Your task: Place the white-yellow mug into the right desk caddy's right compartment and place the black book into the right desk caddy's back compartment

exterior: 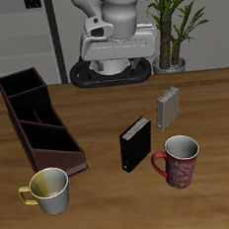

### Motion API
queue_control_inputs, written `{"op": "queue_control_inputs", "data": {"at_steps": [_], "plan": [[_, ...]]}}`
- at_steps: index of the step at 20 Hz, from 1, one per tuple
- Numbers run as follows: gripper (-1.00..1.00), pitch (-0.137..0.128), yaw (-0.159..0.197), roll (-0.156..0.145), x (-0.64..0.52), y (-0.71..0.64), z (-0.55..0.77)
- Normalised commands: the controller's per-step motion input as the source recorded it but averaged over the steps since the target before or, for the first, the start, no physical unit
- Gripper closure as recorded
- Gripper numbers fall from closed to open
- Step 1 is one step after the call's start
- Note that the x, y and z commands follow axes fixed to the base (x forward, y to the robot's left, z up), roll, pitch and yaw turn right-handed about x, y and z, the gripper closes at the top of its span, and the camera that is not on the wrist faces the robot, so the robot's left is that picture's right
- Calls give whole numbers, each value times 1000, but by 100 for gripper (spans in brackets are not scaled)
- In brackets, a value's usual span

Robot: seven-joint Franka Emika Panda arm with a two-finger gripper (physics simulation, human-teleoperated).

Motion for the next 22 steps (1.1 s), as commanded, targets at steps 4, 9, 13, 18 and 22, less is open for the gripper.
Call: {"op": "queue_control_inputs", "data": {"at_steps": [4, 9, 13, 18, 22], "plan": [[-100, -17, 57, -16, 325, -210, 193], [-100, -28, 71, 24, 267, -171, 123], [-100, 8, 40, 46, 331, -212, 72], [-100, 3, 8, 1, 396, -354, 35], [-100, -39, 60, 31, 352, -418, 24]]}}
